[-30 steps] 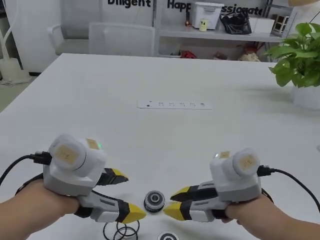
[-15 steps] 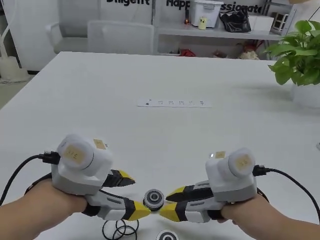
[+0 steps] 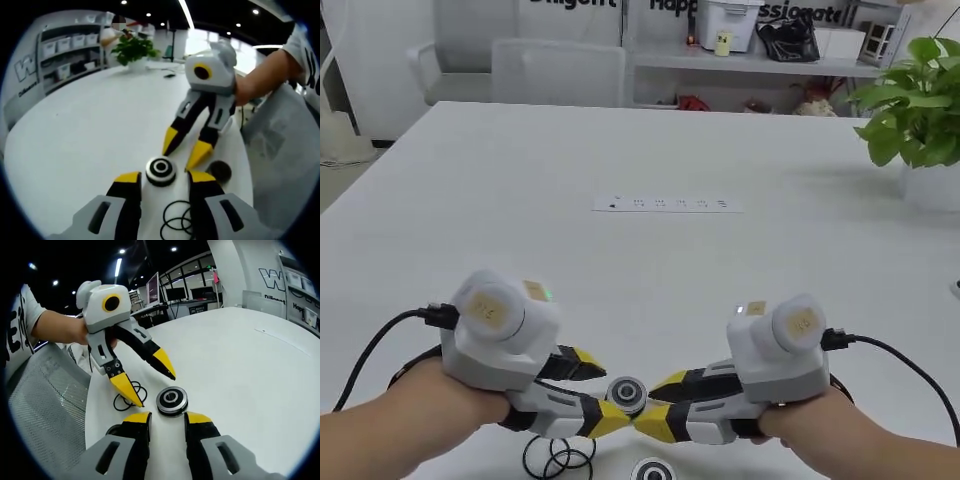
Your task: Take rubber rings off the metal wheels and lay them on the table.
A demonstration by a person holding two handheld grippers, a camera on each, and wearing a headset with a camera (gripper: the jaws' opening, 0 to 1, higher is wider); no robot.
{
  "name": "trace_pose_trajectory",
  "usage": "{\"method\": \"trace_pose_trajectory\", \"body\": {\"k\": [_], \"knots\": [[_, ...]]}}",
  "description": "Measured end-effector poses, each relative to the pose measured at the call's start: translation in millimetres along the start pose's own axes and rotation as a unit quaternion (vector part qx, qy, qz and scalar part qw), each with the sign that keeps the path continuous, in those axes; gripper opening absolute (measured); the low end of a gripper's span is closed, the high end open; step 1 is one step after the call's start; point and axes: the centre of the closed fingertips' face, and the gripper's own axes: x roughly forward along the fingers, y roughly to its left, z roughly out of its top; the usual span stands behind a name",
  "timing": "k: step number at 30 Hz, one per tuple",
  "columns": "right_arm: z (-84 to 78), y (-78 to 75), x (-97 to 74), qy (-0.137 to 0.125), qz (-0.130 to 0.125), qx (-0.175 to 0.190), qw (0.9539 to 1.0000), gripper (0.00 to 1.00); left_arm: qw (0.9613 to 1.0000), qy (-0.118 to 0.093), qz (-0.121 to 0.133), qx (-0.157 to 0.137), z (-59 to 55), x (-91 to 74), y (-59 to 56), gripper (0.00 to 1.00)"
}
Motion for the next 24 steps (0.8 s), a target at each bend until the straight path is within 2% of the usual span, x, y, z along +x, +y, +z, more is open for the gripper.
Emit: {"method": "trace_pose_trajectory", "body": {"k": [11, 20, 24], "knots": [[0.4, 0.2, -0.8, -0.002, -0.002, 0.001, 1.0, 0.23, 0.9999, 0.005, -0.002, 0.011, 2.4, 5.7, -0.2, 0.32], [0.5, 0.0, -0.2, -0.002, -0.002, 0.002, 1.0, 0.23, 0.9999, 0.008, 0.002, 0.012, 3.7, 11.2, 4.4, 0.27], [0.3, 0.1, -0.7, -0.002, -0.002, 0.003, 1.0, 0.23, 0.9997, 0.011, 0.004, 0.021, 3.6, 11.6, 5.3, 0.25]]}}
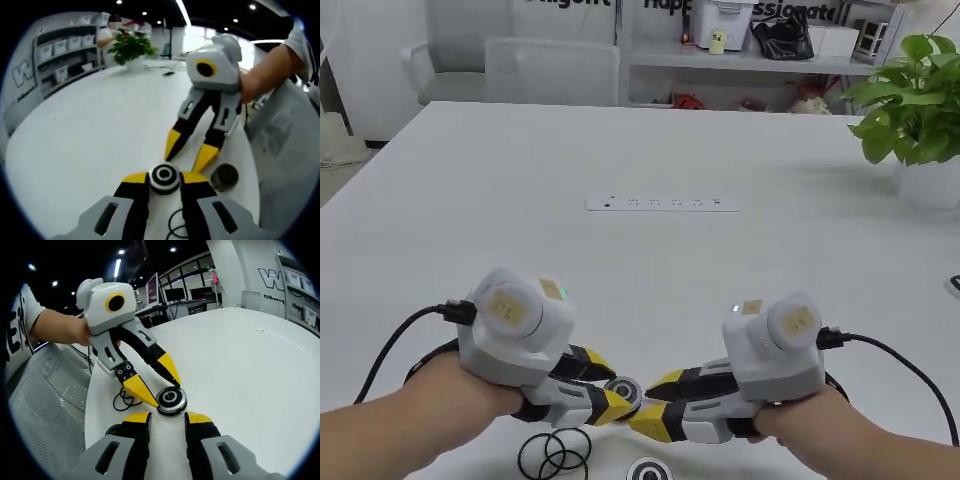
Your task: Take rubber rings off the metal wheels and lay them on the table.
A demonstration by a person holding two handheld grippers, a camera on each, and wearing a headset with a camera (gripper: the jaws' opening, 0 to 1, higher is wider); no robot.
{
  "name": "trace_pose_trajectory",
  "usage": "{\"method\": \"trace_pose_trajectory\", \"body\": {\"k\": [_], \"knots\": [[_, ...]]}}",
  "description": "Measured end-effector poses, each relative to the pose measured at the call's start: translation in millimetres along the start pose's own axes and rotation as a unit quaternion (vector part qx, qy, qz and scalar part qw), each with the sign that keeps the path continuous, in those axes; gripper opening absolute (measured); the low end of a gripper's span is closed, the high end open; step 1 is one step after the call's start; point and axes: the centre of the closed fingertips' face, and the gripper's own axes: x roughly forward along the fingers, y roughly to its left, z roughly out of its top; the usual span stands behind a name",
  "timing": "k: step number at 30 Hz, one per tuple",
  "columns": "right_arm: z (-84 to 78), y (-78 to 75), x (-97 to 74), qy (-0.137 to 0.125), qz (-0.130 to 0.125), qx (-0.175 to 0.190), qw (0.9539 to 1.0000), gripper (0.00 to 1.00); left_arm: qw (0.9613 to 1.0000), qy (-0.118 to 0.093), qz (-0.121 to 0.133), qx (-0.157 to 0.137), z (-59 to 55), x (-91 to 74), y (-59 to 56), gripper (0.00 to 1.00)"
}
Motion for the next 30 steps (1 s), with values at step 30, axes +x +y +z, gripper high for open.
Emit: {"method": "trace_pose_trajectory", "body": {"k": [30], "knots": [[1.9, -1.1, 6.4, -0.003, -0.01, -0.005, 0.9999, 0.23, 0.9997, 0.003, 0.022, 0.013, -0.3, -0.3, -0.9, 0.14]]}}
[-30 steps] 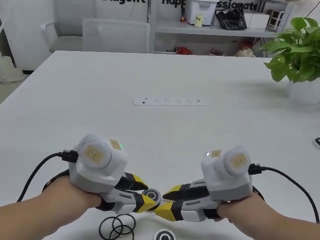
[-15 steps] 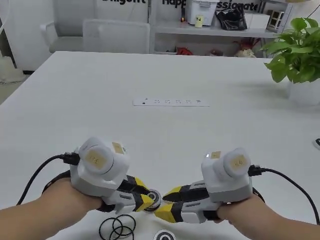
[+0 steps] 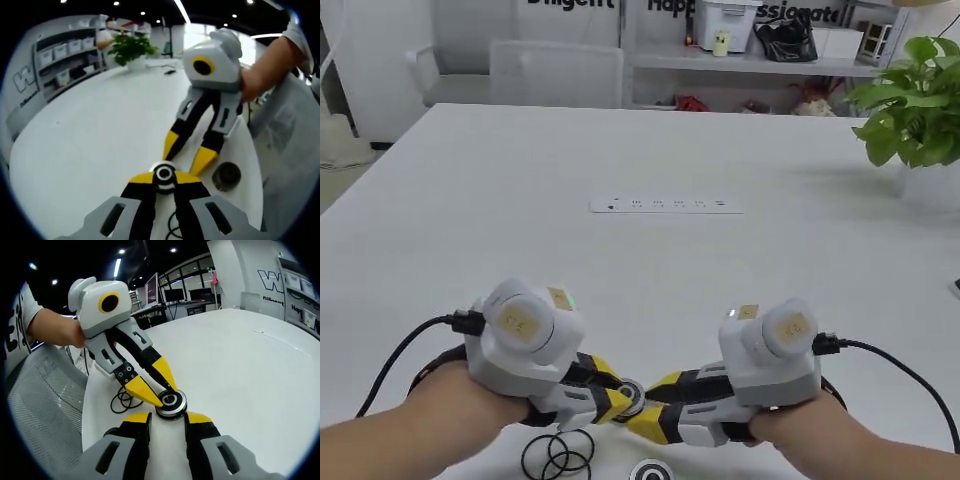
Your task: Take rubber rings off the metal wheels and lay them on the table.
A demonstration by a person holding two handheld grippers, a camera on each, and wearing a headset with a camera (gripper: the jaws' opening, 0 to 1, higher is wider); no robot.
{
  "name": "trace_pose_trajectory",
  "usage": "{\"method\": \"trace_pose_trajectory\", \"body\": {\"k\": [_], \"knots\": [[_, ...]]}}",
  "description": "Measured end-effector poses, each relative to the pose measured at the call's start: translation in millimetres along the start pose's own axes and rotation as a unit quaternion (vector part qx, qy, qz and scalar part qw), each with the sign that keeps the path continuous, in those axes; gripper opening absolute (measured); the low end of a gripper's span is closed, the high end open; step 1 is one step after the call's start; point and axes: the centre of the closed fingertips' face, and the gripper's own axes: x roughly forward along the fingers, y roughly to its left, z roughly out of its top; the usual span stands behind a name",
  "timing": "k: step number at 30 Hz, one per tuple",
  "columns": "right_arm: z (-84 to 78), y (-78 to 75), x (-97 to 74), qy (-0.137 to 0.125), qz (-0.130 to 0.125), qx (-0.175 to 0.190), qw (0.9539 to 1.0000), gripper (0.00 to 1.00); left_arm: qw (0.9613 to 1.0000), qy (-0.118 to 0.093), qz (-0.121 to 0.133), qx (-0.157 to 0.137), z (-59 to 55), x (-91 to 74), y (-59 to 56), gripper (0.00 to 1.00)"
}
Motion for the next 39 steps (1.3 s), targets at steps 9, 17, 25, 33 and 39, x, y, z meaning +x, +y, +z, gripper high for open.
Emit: {"method": "trace_pose_trajectory", "body": {"k": [9, 17, 25, 33, 39], "knots": [[3.3, -3.8, 4.7, -0.009, -0.017, 0.0, 0.9998, 0.24, 1.0, -0.004, 0.005, -0.004, 0.2, 0.8, 0.8, 0.14], [1.0, -4.9, 3.1, -0.006, -0.025, -0.013, 0.9996, 0.22, 0.9999, -0.007, 0.008, -0.006, 0.0, 1.0, 0.6, 0.14], [-1.8, -5.0, 0.5, -0.001, -0.029, -0.029, 0.9992, 0.18, 0.9999, -0.009, 0.011, -0.009, 0.3, 0.9, 0.0, 0.14], [-5.7, -6.2, -1.1, 0.006, -0.031, -0.029, 0.9991, 0.11, 0.9998, -0.01, 0.013, -0.011, 0.2, 0.8, 0.5, 0.14], [-7.7, -6.6, -2.5, 0.008, -0.03, -0.028, 0.9991, 0.01, 0.9998, -0.01, 0.011, -0.011, 0.4, 1.1, 0.5, 0.14]]}}
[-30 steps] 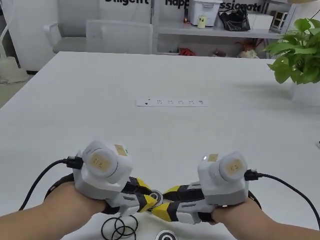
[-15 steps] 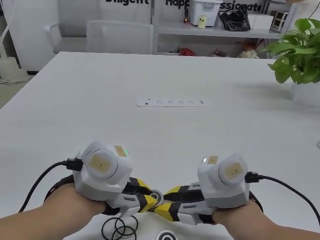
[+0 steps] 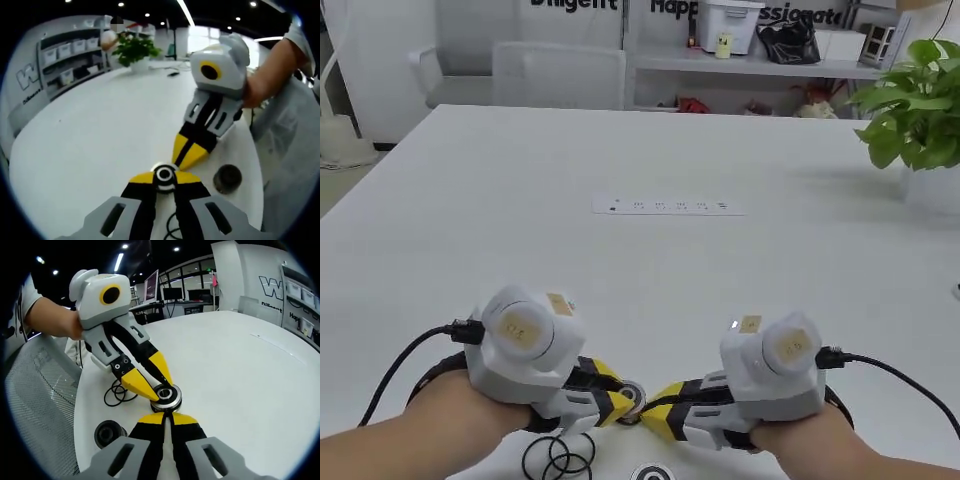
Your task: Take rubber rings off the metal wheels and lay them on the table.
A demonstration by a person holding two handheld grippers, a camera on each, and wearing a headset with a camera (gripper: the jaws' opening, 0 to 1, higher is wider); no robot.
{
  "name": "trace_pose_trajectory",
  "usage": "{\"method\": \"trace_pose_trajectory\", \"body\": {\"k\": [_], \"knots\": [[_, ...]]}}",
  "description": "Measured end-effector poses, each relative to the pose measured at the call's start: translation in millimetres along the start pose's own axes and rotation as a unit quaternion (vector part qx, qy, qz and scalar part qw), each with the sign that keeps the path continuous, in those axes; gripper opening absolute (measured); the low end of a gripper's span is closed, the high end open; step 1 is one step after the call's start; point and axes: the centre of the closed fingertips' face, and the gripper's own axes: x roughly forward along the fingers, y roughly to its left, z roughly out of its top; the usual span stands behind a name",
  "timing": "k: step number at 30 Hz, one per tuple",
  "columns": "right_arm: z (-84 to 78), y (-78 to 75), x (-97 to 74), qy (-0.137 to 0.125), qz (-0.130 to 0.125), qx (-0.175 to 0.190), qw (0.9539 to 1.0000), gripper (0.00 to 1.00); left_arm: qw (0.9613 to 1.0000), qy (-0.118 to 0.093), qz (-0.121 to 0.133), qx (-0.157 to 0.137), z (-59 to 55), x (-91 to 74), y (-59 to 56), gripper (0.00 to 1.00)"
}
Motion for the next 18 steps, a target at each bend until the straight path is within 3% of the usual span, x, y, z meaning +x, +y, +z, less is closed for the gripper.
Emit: {"method": "trace_pose_trajectory", "body": {"k": [7, 15, 18], "knots": [[-0.5, -0.1, 0.3, 0.001, -0.001, 0.004, 1.0, 0.0, 1.0, 0.002, 0.002, 0.001, 0.0, 1.3, 1.3, 0.14], [1.7, -3.8, -1.6, -0.022, 0.006, 0.087, 0.996, 0.0, 0.9999, 0.004, 0.01, 0.009, 0.2, 1.1, 0.4, 0.13], [1.1, -4.8, -2.4, -0.022, 0.004, 0.096, 0.9952, 0.0, 0.9998, 0.005, 0.012, 0.014, 0.6, 1.3, -0.8, 0.13]]}}
